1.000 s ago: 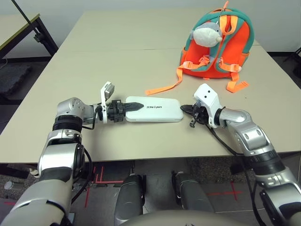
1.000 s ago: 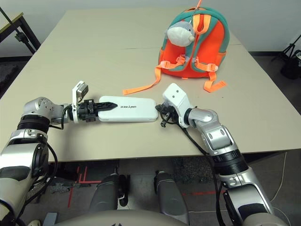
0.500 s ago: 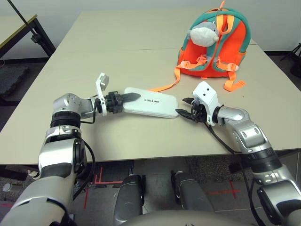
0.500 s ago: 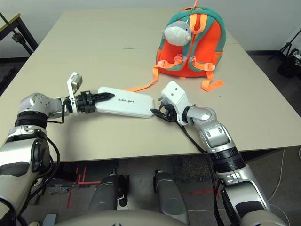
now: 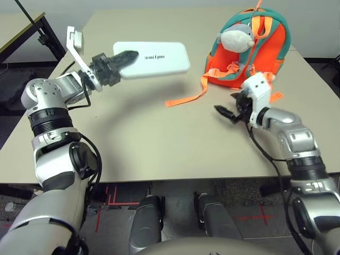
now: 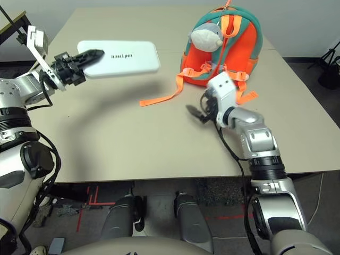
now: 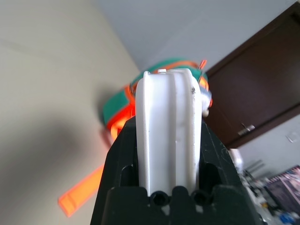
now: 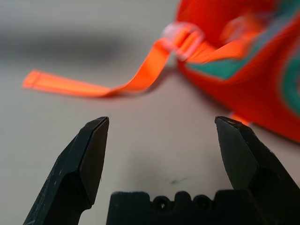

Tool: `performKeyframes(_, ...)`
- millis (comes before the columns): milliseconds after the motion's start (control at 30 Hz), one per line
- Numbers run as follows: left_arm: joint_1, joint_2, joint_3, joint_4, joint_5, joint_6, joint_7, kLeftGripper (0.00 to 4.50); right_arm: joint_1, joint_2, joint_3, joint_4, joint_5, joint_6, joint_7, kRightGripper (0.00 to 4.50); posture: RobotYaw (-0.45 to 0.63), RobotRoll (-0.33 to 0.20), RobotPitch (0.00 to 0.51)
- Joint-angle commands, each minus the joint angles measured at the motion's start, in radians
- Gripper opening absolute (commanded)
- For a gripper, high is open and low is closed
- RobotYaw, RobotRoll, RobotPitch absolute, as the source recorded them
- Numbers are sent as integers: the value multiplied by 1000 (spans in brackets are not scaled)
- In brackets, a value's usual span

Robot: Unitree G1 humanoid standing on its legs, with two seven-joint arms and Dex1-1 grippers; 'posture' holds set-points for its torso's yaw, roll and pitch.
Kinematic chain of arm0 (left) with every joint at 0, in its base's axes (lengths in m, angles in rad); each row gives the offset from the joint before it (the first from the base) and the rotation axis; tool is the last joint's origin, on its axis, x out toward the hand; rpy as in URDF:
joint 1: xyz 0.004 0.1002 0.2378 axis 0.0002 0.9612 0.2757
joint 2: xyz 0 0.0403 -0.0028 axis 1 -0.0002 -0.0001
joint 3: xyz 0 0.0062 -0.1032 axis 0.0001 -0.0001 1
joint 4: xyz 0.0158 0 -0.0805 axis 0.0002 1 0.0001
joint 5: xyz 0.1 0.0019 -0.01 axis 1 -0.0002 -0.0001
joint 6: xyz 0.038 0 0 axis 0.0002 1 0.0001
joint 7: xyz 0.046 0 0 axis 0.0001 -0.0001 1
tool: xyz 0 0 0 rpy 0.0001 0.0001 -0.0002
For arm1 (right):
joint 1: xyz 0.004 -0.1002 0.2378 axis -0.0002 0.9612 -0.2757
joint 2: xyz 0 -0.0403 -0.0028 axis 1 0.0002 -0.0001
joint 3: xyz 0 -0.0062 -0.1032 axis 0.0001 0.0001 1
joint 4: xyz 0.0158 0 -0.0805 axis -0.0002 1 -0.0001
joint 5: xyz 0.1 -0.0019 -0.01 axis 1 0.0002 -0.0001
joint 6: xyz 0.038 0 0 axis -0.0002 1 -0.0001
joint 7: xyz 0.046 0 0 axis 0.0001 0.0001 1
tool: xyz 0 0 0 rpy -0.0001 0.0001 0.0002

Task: Put the pencil case into the backpack and zip it.

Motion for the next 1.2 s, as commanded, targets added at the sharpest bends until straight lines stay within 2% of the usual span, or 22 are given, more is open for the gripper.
performKeyframes(33, -19, -8, 13, -29, -26, -52, 25, 1295, -31, -8, -80, 16, 57, 66, -43, 4500, -142, 0, 100)
performKeyframes(167, -22, -18, -4, -24, -17, -109, 37, 1294, -82, -13, -123, 30, 80, 72, -84, 4500, -153, 0, 95)
performKeyframes(400, -37, -30, -44, 3, 3, -202, 45, 1294, -180, 31, -114, 171, 58, -21, -163, 4500, -166, 0, 93)
performKeyframes(900, -35, -31, -69, -26, -8, -245, 77, 1294, -472, 79, -87, 831, -48, -452, -218, 4500, -126, 0, 88)
performKeyframes(1167, -20, -37, -74, -60, -16, -239, 94, 1294, -542, 97, -86, 1017, -84, -580, -225, 4500, -112, 0, 92)
performKeyframes(1200, -18, -38, -75, -65, -18, -238, 97, 1294, -545, 99, -86, 1028, -86, -590, -226, 4331, -112, 0, 92)
